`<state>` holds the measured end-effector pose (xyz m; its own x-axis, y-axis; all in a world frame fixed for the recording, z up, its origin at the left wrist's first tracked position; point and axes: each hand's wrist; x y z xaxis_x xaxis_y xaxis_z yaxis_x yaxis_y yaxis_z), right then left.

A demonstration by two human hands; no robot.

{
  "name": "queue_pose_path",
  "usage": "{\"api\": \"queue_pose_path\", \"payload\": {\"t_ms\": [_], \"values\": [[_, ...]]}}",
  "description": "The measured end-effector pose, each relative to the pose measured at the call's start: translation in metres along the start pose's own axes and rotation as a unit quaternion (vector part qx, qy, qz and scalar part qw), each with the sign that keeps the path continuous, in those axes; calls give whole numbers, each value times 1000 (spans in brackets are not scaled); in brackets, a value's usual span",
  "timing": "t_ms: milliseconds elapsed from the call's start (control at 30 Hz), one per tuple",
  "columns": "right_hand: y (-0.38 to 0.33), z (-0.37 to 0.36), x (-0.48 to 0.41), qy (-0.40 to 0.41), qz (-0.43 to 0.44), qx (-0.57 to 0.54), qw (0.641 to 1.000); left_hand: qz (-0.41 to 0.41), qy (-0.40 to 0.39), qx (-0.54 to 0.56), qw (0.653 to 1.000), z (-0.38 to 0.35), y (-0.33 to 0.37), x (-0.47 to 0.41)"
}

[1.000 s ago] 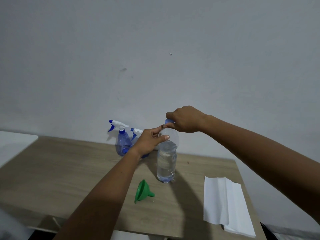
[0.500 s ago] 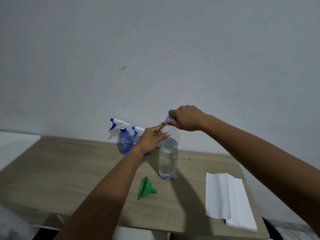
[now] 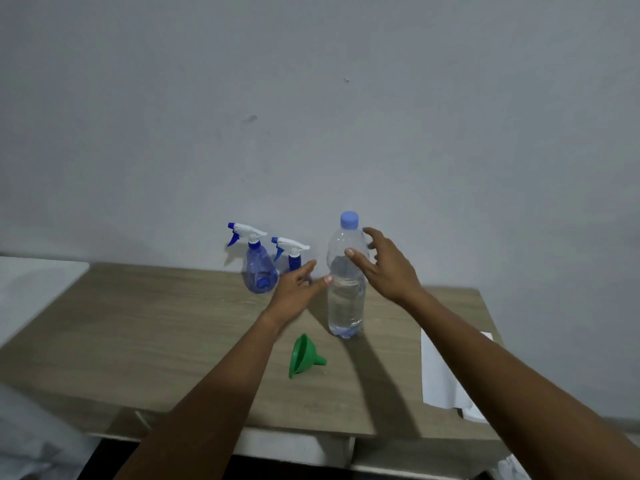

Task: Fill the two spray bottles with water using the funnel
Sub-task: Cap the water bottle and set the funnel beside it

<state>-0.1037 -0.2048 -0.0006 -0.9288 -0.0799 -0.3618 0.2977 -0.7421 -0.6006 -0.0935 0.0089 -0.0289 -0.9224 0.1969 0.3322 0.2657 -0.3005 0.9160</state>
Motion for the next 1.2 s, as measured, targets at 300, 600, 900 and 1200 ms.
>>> {"api": "queue_pose_path", "payload": {"t_ms": [300, 600, 900, 1200], "values": [[18, -92, 70, 41, -122, -212, 969, 76, -31, -185, 979, 8, -95, -4], [24, -111, 71, 57, -168, -200, 964, 35, -83, -339, 937, 20, -132, -26], [27, -110, 48, 83, -157, -202, 963, 45, 30, -237, 970, 23, -143, -29], [31, -112, 48, 90, -159, -209, 961, 15, 133, -179, 975, 18, -161, -9]]}}
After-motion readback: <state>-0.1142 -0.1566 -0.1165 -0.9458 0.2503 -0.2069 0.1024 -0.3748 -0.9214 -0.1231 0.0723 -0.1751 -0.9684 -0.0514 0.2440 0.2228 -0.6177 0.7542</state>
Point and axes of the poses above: each hand's wrist, its own x-axis away from the middle knuckle, its own z-axis out of the back of the hand, y = z × x, and after that the axes turned 13 degrees about z, right-handed
